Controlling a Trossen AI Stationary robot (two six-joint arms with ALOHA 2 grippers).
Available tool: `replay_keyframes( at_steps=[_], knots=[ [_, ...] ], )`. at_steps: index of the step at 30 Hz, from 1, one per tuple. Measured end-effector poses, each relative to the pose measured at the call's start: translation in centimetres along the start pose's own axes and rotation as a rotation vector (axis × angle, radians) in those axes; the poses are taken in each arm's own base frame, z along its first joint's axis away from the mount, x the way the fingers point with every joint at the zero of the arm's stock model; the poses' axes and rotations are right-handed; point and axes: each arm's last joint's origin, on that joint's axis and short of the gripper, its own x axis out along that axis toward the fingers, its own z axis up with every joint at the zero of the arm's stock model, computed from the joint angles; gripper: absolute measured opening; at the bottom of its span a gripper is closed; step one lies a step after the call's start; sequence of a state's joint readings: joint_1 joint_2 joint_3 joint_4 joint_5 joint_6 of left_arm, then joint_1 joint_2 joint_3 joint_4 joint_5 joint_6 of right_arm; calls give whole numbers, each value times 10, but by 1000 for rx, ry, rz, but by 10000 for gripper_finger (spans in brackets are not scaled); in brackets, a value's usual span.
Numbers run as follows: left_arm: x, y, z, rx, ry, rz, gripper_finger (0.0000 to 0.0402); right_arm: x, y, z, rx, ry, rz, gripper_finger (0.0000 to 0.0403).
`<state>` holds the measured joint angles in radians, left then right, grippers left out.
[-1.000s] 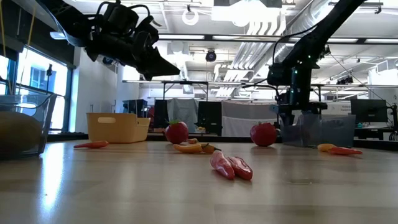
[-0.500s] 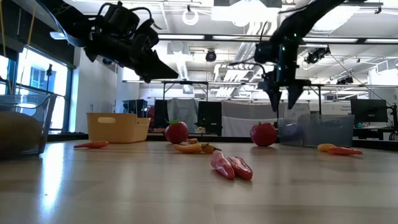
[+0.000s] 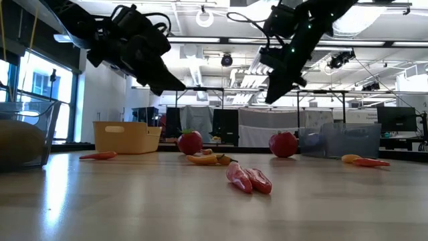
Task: Sort produce into baskets
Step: Put the chili pepper into the orange bin
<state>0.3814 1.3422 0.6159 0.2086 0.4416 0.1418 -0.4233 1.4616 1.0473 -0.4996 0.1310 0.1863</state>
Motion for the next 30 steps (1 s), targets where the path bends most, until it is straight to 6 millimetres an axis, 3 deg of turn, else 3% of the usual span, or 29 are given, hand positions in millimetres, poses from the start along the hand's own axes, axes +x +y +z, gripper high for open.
replay_keyframes(
  at_steps=[5, 9, 19, 30],
  knots=[
    [7, -18, -1, 52, 34, -17, 5, 15, 32, -19, -51, -143, 156, 11],
    [16, -34, -2, 126, 60, -54, 32, 21, 46, -32, -55, -230, 229, 11],
    [51, -51, -30, 156, 173, -167, 137, 24, 53, -42, -46, -274, 256, 10],
    [85, -54, -39, 242, 228, -131, 141, 24, 54, -42, -72, -286, 249, 10]
  ],
)
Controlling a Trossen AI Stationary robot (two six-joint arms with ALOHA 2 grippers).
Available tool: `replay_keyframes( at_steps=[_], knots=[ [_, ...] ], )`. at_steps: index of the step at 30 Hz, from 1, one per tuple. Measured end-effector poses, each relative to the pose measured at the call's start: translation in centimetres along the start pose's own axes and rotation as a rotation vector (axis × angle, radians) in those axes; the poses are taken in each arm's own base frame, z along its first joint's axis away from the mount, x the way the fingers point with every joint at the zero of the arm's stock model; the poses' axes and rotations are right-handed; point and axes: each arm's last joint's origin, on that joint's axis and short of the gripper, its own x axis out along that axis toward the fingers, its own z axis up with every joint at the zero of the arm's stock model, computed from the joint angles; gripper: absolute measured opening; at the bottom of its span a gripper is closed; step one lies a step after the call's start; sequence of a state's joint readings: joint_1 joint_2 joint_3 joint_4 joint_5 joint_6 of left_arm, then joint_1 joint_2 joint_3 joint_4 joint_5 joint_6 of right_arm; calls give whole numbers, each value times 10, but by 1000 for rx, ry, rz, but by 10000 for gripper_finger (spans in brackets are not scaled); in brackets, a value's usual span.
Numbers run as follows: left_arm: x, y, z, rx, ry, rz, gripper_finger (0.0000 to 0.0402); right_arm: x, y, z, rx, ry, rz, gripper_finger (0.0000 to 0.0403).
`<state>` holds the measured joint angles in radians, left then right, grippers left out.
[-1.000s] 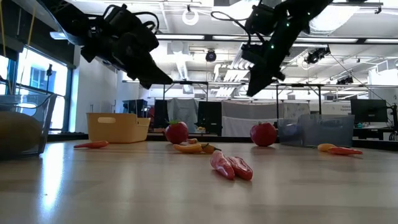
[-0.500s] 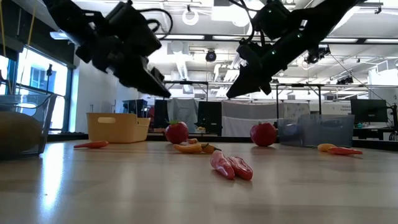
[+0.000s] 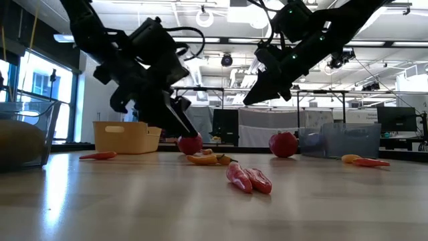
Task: Sort produce into baskets
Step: Put the chili pepper into the orange bin
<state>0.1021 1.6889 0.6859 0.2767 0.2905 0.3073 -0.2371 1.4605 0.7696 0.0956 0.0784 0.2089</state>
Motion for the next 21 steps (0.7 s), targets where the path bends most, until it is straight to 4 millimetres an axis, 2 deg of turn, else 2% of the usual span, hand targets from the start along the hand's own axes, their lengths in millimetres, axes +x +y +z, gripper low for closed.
replay_keyframes(
  at_steps=[8, 12, 16, 21],
  knots=[
    [20, -4, -9, 58, 104, -7, 140, 0, 0, 0, -8, 0, 0, 10],
    [24, -3, -11, 54, 117, -3, 126, 0, 0, 0, -8, 0, 0, 10],
    [25, -3, -13, 58, 126, 4, 90, 0, 0, 0, -9, 0, -1, 10],
    [26, -3, -13, 85, 124, 1, 24, 0, 0, 0, -11, 0, -2, 10]
  ],
)
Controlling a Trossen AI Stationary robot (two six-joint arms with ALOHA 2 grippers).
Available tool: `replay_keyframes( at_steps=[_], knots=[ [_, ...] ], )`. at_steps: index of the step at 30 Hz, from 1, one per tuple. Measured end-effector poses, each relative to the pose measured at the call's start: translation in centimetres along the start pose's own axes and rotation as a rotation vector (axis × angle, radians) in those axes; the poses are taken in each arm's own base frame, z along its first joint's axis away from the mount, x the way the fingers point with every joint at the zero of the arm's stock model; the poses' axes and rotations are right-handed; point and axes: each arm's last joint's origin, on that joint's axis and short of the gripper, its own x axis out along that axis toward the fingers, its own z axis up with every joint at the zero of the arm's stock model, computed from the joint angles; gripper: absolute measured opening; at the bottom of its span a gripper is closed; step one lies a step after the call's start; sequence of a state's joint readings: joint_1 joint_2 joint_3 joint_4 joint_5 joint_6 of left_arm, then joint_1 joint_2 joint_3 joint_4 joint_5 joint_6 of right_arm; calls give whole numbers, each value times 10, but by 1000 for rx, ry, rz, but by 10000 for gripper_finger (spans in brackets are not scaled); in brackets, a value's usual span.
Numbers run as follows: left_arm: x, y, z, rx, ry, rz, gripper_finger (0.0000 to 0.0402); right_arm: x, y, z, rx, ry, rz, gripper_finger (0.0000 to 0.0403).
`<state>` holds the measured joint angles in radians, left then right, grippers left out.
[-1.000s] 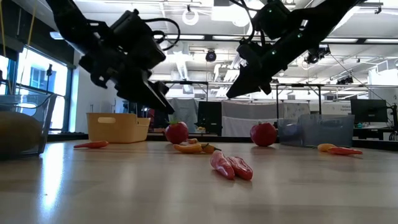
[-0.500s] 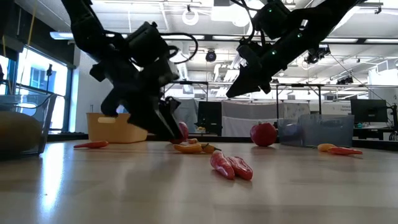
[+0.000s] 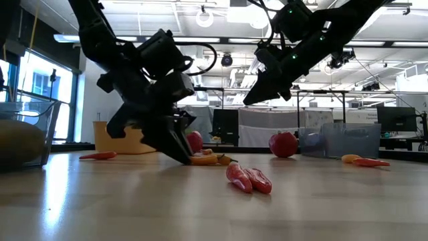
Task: Sort produce into baskets
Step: Put the chili pepper into the orange bin
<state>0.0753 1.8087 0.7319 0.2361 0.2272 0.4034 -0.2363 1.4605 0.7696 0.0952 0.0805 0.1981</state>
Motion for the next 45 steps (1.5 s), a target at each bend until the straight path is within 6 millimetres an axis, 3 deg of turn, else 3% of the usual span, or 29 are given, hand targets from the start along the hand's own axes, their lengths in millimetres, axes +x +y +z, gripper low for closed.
replay_keyframes(
  at_steps=[7, 15, 21, 25, 31, 36, 45],
  knots=[
    [-20, 1, 8, 3, 26, 15, 2, 0, 0, 0, -12, 1, 0, 10],
    [-97, 15, 22, -180, 12, 158, 1, 0, 0, 0, -16, 3, -1, 10],
    [-162, 43, -3, -522, 104, 539, 0, 0, -1, 0, -16, -4, -24, 10],
    [-186, 61, -28, -700, 182, 707, 0, 0, -1, 0, -20, -5, -28, 10],
    [-198, 88, -62, -846, 265, 802, 0, 0, -1, 0, -20, -5, -28, 10],
    [-194, 105, -83, -888, 320, 837, 13, 0, -1, 0, -23, -5, -28, 10],
    [-184, 112, -95, -899, 371, 812, 79, 0, 0, 0, -43, -3, -19, 11]
  ],
)
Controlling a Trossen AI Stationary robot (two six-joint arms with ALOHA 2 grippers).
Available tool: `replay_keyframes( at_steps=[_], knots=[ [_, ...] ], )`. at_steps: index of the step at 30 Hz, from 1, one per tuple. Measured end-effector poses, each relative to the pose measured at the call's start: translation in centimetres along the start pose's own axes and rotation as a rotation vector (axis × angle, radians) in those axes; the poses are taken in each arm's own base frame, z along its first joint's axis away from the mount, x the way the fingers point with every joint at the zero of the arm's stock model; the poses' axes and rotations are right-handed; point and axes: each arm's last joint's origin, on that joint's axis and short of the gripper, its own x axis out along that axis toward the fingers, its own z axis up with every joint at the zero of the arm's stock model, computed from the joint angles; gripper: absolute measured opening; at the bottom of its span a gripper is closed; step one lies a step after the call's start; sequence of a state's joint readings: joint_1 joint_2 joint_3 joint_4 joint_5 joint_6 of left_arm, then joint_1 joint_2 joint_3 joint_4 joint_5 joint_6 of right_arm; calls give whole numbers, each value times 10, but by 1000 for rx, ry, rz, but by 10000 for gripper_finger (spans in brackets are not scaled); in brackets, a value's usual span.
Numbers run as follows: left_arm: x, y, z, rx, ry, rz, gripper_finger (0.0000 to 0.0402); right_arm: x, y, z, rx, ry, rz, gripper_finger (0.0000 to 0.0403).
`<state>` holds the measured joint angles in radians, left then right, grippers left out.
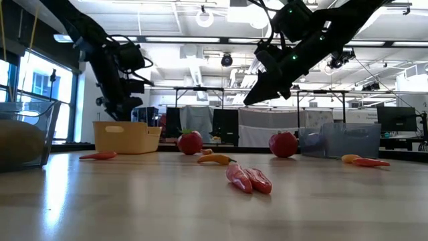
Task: Sort produce into baskets
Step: Put the chili pepper into the orange bin
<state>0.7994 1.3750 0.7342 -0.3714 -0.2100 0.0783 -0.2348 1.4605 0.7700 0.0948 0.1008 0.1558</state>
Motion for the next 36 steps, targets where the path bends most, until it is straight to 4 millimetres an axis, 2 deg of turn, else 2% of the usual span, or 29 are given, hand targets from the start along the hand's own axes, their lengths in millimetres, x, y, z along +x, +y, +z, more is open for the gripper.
replay_keyframes(
  at_steps=[4, 9, 13, 16, 22, 27, 36],
  knots=[
    [-2, -1, 2, 11, -23, 0, 112, -1, 5, -1, -9, 2, 20, 36],
    [-12, -9, 7, 50, -90, -26, 127, -5, 32, -6, -7, 16, 119, 128],
    [-27, -21, 11, 69, -269, -99, 120, -6, 61, -14, -5, 11, 144, 205],
    [-42, -29, 11, 62, -415, -156, 111, 2, 81, -27, -22, 20, 141, 233],
    [-73, -42, 5, 81, -606, -229, 103, 23, 110, -57, -67, 33, 138, 237],
    [-93, -49, 2, 120, -681, -290, 103, 42, 117, -79, -68, 55, 92, 222],
    [-99, -69, -1, 256, -713, -489, 83, 64, 116, -101, -35, 111, 128, 171]
  ],
)
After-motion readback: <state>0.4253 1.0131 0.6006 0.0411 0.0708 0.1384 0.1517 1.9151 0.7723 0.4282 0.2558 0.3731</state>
